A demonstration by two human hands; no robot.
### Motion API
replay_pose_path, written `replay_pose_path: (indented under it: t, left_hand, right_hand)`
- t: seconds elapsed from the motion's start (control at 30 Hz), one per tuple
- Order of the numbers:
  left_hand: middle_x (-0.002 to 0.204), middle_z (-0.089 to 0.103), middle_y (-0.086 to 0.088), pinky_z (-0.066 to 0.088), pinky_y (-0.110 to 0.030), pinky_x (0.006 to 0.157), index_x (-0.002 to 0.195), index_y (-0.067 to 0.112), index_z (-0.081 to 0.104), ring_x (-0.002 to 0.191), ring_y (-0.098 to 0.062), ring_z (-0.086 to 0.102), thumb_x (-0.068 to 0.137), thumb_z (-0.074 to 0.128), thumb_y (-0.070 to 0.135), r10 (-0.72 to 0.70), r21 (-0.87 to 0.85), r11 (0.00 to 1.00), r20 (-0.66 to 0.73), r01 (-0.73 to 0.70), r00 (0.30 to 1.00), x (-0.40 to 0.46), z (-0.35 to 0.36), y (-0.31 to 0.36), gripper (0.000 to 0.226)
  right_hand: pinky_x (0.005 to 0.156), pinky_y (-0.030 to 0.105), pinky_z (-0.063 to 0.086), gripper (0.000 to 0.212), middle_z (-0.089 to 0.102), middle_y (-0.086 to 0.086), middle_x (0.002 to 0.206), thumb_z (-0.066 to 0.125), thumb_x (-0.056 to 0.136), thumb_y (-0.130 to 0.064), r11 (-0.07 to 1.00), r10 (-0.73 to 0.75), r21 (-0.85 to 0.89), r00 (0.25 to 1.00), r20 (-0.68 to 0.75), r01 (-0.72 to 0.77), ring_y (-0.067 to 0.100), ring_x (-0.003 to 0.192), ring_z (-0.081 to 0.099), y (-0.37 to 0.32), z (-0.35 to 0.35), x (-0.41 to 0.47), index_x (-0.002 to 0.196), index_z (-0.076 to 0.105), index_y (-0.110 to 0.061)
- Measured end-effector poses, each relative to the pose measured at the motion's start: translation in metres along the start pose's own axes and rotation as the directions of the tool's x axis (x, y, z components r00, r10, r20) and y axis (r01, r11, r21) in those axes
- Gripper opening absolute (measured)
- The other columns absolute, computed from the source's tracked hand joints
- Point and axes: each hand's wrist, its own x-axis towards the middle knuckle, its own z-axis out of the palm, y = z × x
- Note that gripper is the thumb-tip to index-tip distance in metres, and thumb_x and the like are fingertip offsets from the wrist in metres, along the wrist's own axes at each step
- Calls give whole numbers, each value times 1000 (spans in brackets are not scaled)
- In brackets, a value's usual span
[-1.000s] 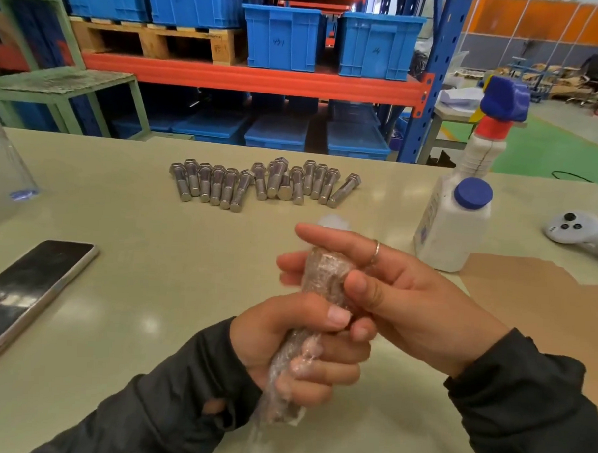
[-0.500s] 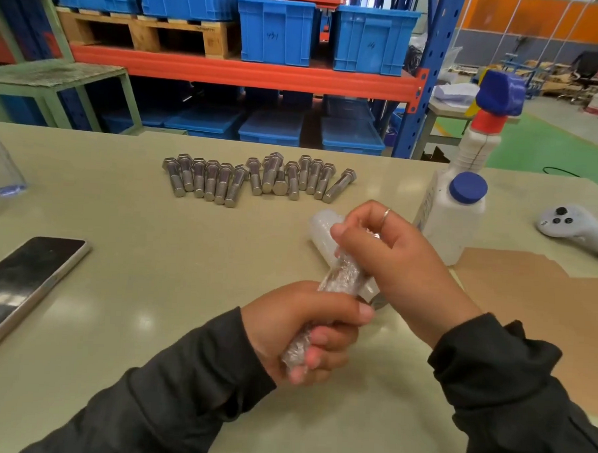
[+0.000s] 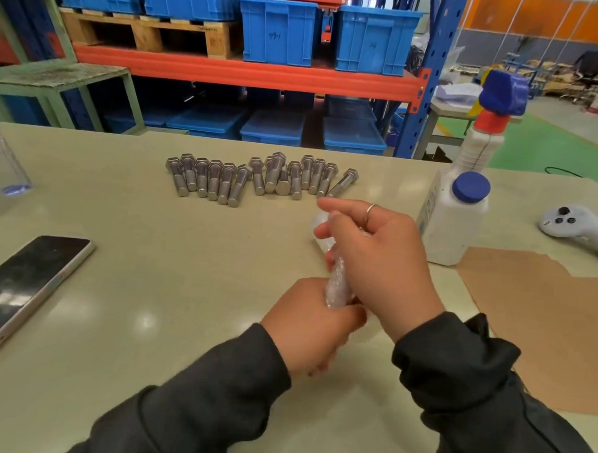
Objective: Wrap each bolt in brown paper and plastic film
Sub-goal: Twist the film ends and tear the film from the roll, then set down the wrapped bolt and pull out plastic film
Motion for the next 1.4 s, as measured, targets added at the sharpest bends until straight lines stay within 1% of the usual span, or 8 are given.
replay_pose_path:
  t: [0.07, 0.17, 0.4, 0.6, 0.83, 0.97, 1.2, 1.4]
  left_hand:
    - [35, 35, 6, 27, -10, 32, 65, 14, 62, 26, -5, 32, 80, 54, 21, -39, -434, 866, 437, 249, 899, -6, -8, 7, 18]
    - [36, 30, 7, 21, -8, 32, 66, 15, 67, 26, -3, 28, 78, 48, 19, 53, -536, 781, 567, 320, 822, -12, -7, 6, 23]
    - [32, 35, 8, 25, -8, 37, 56, 16, 45, 24, -7, 28, 88, 42, 15, -113, -175, 977, 56, 121, 992, -7, 16, 3, 32]
    - [43, 40, 7, 29, -12, 37, 60, 22, 41, 32, -4, 35, 85, 49, 18, 110, 253, 967, -283, -36, 953, 10, 21, -6, 26]
    - [44, 43, 5, 26, -14, 33, 77, 15, 51, 29, -9, 33, 86, 60, 27, 2, -193, 980, -208, -43, 978, 4, -28, 4, 17]
    - [66, 48, -6, 37, -17, 32, 98, 7, 48, 44, -14, 46, 92, 48, 11, -78, -172, 985, -410, 7, 909, 22, -72, 9, 7]
    - [102, 61, -16, 42, -33, 71, 120, 5, 52, 82, -30, 53, 93, 49, 21, 104, 414, 850, -738, 325, 667, 46, -135, -30, 32]
    - [110, 56, -26, 40, -40, 76, 118, -1, 50, 96, -42, 55, 94, 45, 18, 180, 465, 733, -837, 497, 517, 48, -158, -48, 32]
  right_hand:
    - [69, 14, 52, 21, 73, -10, 78, 56, 89, -21, 999, -50, 16, 992, 113, 48, -4, 76, 65, -3, -5, 2, 79, 74, -21]
    - [54, 16, 51, 51, 63, 3, 49, 53, 90, -37, 990, -48, 141, 988, 149, 27, 9, 49, 61, -6, -8, 2, 44, 62, -14]
    - [42, 12, 40, 63, 43, -2, 29, 54, 92, -32, 999, -35, -30, 994, -102, 32, 7, 29, 43, 6, -2, 3, 35, 44, -6]
    - [50, 19, 43, 62, 47, -3, 31, 51, 93, -29, 992, -74, -117, 982, -171, 54, 6, 33, 46, 14, 1, 8, 34, 43, -12]
    - [83, 15, 36, 42, 56, -13, 109, 32, 90, -60, 940, -22, -336, 993, 116, 60, 3, 105, 51, 25, -19, 28, 105, 60, -33]
    - [104, 32, 27, 57, 33, -3, 139, 49, 88, -52, 627, 101, -778, 988, 121, 31, 25, 126, 34, 53, -34, 25, 140, 31, -38]
    - [90, 27, 41, 79, 28, -10, 132, 63, 76, -52, 728, 186, -685, 956, 225, 19, 15, 117, 43, 63, -25, 19, 142, 20, -44]
    - [83, 17, 31, 82, 27, -10, 125, 67, 77, -38, 737, 167, -675, 965, 202, 14, 12, 114, 41, 69, -27, 21, 144, 19, -42]
